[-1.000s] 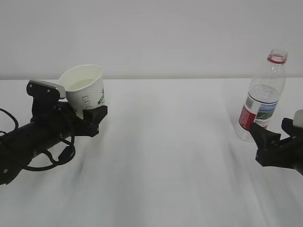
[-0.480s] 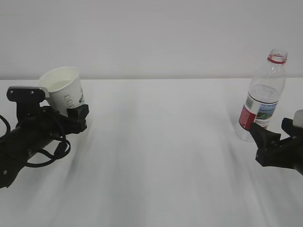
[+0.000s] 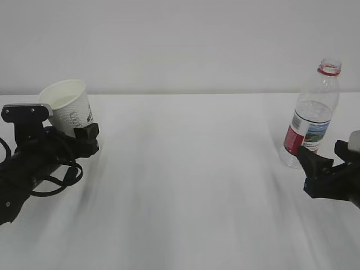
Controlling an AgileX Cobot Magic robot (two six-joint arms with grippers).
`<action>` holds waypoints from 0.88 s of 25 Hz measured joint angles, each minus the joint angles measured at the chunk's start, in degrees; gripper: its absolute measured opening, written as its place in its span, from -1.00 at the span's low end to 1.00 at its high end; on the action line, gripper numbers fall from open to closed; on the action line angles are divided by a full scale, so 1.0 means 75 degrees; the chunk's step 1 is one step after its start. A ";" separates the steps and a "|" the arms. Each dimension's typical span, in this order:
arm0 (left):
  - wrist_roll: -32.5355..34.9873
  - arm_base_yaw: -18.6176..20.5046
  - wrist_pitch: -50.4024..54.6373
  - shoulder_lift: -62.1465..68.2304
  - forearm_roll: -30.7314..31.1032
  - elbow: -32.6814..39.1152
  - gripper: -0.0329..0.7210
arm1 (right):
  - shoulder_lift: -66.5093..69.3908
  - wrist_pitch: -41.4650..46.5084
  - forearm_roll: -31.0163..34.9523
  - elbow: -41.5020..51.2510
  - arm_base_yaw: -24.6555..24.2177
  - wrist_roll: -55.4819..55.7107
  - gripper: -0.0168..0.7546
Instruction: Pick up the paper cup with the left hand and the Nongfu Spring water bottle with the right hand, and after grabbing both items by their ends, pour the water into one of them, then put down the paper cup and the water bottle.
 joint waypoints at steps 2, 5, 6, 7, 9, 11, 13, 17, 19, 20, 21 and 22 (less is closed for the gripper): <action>0.0000 0.0000 0.0000 0.0172 0.0000 0.0000 0.44 | 0.0000 0.0000 0.0000 0.0000 0.0000 -0.0082 0.51; 0.0000 0.0000 0.0014 0.0284 0.0000 0.0000 0.44 | 0.0000 0.0000 0.0000 0.0000 0.0000 -0.0113 0.51; 0.0000 0.0000 0.0014 0.0319 0.0000 0.0000 0.44 | 0.0000 0.0000 0.0000 0.0000 0.0000 -0.0113 0.51; 0.0000 0.0000 0.0014 0.0331 0.0000 0.0000 0.44 | 0.0000 0.0000 -0.0003 0.0000 0.0000 -0.0113 0.51; 0.0000 0.0000 0.0014 0.0382 0.0000 0.0000 0.44 | 0.0000 0.0000 -0.0003 0.0000 0.0000 -0.0113 0.51; 0.0000 0.0000 -0.0001 0.0477 0.0000 0.0000 0.44 | 0.0000 0.0000 -0.0003 0.0000 0.0000 -0.0118 0.51; 0.0000 0.0000 -0.0001 0.0593 0.0000 -0.0068 0.44 | 0.0000 0.0000 -0.0003 0.0000 0.0000 -0.0118 0.51; 0.0000 0.0000 -0.0001 0.0699 0.0000 -0.0218 0.44 | 0.0000 0.0000 -0.0003 0.0000 0.0000 -0.0118 0.51; 0.0013 0.0000 -0.0001 0.0712 0.0000 -0.0264 0.44 | 0.0000 0.0000 -0.0003 0.0000 0.0000 -0.0118 0.51; 0.0011 0.0000 -0.0001 0.0732 0.0000 -0.0306 0.44 | 0.0000 0.0000 -0.0003 0.0000 0.0000 -0.0118 0.51; 0.0011 0.0000 -0.0001 0.0732 0.0000 -0.0322 0.44 | 0.0000 0.0000 -0.0003 0.0000 0.0000 -0.0118 0.51; 0.0011 0.0000 -0.0001 0.0751 0.0000 -0.0354 0.44 | 0.0000 0.0000 -0.0003 0.0000 0.0000 -0.0118 0.51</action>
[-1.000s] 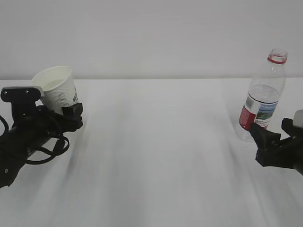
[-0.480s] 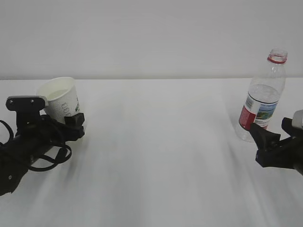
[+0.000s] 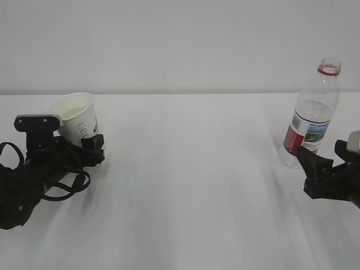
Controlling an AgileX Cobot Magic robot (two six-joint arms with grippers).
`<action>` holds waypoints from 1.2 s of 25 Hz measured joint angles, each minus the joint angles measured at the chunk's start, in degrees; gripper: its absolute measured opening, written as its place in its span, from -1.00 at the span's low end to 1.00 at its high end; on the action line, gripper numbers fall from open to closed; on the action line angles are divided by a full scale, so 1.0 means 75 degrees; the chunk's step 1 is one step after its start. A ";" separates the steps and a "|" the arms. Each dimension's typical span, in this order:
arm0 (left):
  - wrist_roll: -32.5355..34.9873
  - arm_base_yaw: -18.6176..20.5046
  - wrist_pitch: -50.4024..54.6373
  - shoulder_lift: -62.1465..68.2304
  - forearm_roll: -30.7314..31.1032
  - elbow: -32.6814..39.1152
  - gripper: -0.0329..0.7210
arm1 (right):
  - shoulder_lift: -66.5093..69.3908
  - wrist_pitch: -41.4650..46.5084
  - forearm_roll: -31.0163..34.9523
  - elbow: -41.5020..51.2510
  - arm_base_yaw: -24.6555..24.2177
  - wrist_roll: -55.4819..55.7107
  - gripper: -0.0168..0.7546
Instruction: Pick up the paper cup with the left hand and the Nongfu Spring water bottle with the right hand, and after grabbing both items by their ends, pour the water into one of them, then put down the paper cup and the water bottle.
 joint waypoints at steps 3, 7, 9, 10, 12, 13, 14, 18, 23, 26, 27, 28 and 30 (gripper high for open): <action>0.0000 0.0000 0.0000 0.0017 -0.0019 -0.0012 0.44 | 0.0000 0.0000 0.0000 0.0000 0.0000 0.0000 0.51; 0.0000 0.0000 0.0000 0.0017 -0.0037 -0.0012 0.44 | 0.0000 0.0000 0.0000 0.0000 0.0000 0.0000 0.51; 0.0000 0.0000 0.0000 0.0017 -0.0037 -0.0012 0.44 | 0.0000 0.0000 0.0000 0.0000 0.0000 0.0000 0.51; 0.0000 0.0000 0.0000 0.0017 -0.0037 -0.0012 0.44 | 0.0000 0.0000 0.0000 0.0000 0.0000 0.0000 0.51; 0.0000 0.0000 0.0000 0.0017 -0.0037 -0.0012 0.44 | 0.0000 0.0000 0.0000 0.0000 0.0000 0.0000 0.51; 0.0000 0.0000 0.0000 0.0017 -0.0037 -0.0012 0.44 | 0.0000 0.0000 0.0000 0.0000 0.0000 0.0000 0.51; 0.0000 0.0000 0.0000 0.0017 -0.0037 -0.0012 0.44 | 0.0000 0.0000 0.0000 0.0000 0.0000 0.0000 0.51; 0.0000 0.0000 0.0000 0.0017 -0.0037 0.0044 0.42 | 0.0000 0.0000 0.0000 0.0000 0.0000 0.0000 0.51; 0.0000 0.0000 0.0000 0.0017 -0.0037 0.0230 0.39 | 0.0000 0.0000 0.0000 0.0000 0.0000 0.0000 0.51; 0.0000 0.0000 0.0000 0.0017 -0.0037 0.0243 0.39 | 0.0000 0.0000 0.0000 0.0000 0.0000 0.0000 0.51; 0.0000 0.0000 0.0000 0.0017 -0.0037 0.0243 0.39 | 0.0000 0.0000 0.0000 0.0000 0.0000 0.0000 0.51; 0.0000 0.0000 0.0000 0.0017 -0.0037 0.0243 0.39 | 0.0000 0.0000 0.0000 0.0000 0.0000 0.0000 0.51; 0.0000 0.0000 0.0000 0.0017 -0.0037 0.0243 0.39 | 0.0000 0.0000 0.0000 0.0000 0.0000 0.0000 0.51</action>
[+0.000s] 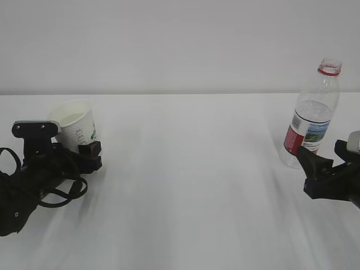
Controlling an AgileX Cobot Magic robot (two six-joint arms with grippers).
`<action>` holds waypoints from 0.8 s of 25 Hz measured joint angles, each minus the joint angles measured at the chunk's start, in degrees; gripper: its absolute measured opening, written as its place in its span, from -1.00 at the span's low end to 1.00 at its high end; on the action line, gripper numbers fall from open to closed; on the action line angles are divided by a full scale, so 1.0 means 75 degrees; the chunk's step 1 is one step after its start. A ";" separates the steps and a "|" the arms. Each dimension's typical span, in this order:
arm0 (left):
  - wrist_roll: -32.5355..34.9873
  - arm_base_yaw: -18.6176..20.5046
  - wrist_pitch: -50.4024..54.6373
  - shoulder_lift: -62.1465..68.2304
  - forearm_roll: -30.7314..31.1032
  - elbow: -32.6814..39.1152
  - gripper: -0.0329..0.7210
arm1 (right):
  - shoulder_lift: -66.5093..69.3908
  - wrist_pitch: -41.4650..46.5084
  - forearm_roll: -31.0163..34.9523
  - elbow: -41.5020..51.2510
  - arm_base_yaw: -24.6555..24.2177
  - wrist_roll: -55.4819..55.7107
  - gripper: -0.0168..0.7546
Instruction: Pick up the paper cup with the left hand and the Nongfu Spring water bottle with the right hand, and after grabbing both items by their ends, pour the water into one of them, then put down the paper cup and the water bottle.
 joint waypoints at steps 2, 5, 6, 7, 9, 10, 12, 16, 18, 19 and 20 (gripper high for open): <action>0.0000 0.0000 0.0000 0.0000 0.0000 0.0000 0.39 | 0.0000 0.0000 0.0000 0.0000 0.0000 0.0000 0.51; 0.0000 0.0000 0.0000 0.0000 0.0000 0.0000 0.41 | 0.0000 0.0000 0.0000 0.0000 0.0000 0.0000 0.51; 0.0000 0.0000 0.0000 0.0000 0.0000 0.0000 0.44 | 0.0000 0.0000 0.0000 0.0000 0.0000 0.0000 0.51; 0.0000 0.0000 0.0000 0.0000 0.0000 0.0005 0.47 | 0.0000 0.0000 0.0000 0.0000 0.0000 0.0000 0.51; 0.0000 0.0000 0.0000 0.0000 0.0014 0.0017 0.52 | 0.0000 0.0000 0.0000 0.0000 0.0000 0.0000 0.51; 0.0000 0.0000 0.0000 0.0000 0.0014 0.0017 0.54 | 0.0000 0.0000 0.0000 0.0000 0.0000 0.0000 0.51; 0.0005 0.0000 0.0000 0.0000 0.0062 0.0017 0.56 | 0.0000 0.0000 0.0000 0.0000 0.0000 -0.0012 0.51; 0.0005 0.0000 0.0000 0.0000 0.0303 0.0017 0.57 | 0.0000 0.0000 0.0000 0.0000 0.0000 -0.0012 0.51; 0.0005 0.0000 0.0000 0.0000 0.0382 0.0017 0.57 | 0.0000 0.0000 0.0000 0.0000 0.0000 -0.0012 0.51; 0.0005 0.0000 0.0000 0.0000 0.0426 0.0017 0.58 | 0.0000 0.0000 0.0000 0.0000 0.0000 -0.0012 0.51; 0.0005 0.0000 0.0000 0.0000 0.0472 0.0017 0.59 | 0.0000 0.0000 0.0000 0.0000 0.0000 -0.0012 0.51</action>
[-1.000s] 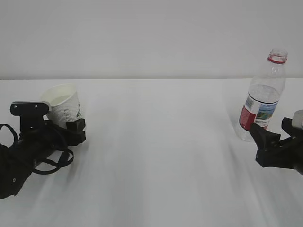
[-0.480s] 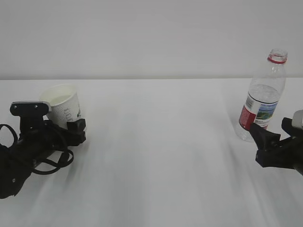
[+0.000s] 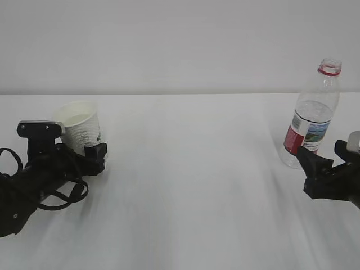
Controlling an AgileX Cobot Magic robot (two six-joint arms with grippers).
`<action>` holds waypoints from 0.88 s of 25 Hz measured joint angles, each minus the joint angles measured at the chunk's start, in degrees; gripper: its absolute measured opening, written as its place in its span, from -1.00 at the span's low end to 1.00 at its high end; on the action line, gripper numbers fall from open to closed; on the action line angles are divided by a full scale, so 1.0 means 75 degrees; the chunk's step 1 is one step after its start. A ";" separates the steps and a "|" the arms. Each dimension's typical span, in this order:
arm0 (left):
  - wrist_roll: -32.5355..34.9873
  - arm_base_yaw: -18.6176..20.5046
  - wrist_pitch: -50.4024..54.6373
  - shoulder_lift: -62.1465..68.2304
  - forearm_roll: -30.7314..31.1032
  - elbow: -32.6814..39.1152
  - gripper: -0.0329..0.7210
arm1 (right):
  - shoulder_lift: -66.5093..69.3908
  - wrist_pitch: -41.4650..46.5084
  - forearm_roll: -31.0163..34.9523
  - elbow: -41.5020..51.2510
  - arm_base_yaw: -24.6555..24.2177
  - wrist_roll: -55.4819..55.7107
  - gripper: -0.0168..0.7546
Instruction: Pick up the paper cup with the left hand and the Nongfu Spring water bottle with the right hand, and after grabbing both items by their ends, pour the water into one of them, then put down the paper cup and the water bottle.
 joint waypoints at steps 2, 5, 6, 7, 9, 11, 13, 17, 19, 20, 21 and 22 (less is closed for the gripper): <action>0.0000 0.0000 0.0000 0.0000 0.0031 0.0000 0.62 | 0.0000 0.0000 0.0000 0.0000 0.0000 0.0000 0.51; 0.0000 0.0000 -0.0030 0.0000 0.0047 0.0000 0.66 | 0.0000 0.0000 0.0000 0.0000 0.0000 0.0000 0.51; 0.0013 0.0000 -0.0035 0.0000 0.0061 0.0000 0.67 | 0.0000 0.0000 0.0000 0.0000 0.0000 0.0000 0.51; 0.0013 0.0000 -0.0047 0.0000 0.0061 0.0000 0.67 | 0.0000 0.0000 0.0000 0.0000 0.0000 0.0000 0.51; 0.0013 0.0000 -0.0052 0.0000 0.0080 0.0000 0.68 | 0.0000 0.0000 0.0000 0.0000 0.0000 0.0000 0.51; 0.0013 0.0000 -0.0052 0.0000 0.0086 0.0000 0.68 | 0.0000 0.0000 0.0000 0.0000 0.0000 0.0000 0.51; 0.0013 0.0000 -0.0066 0.0000 0.0098 0.0000 0.68 | 0.0000 0.0000 0.0000 0.0000 0.0000 0.0000 0.51; 0.0013 0.0000 -0.0169 0.0000 0.0294 0.0137 0.68 | 0.0000 0.0000 0.0000 0.0000 0.0000 0.0000 0.51; 0.0013 0.0000 -0.0263 0.0000 0.0380 0.0264 0.68 | 0.0000 0.0000 0.0000 0.0000 0.0000 0.0000 0.51; 0.0013 0.0000 -0.0319 0.0000 0.0409 0.0339 0.68 | 0.0000 0.0000 0.0000 0.0000 0.0000 0.0000 0.51; 0.0013 0.0000 -0.0377 0.0000 0.0422 0.0391 0.69 | 0.0000 0.0000 0.0000 0.0000 0.0000 0.0000 0.51; 0.0013 0.0000 -0.0397 0.0000 0.0440 0.0458 0.69 | 0.0000 0.0000 0.0000 0.0000 0.0000 0.0000 0.51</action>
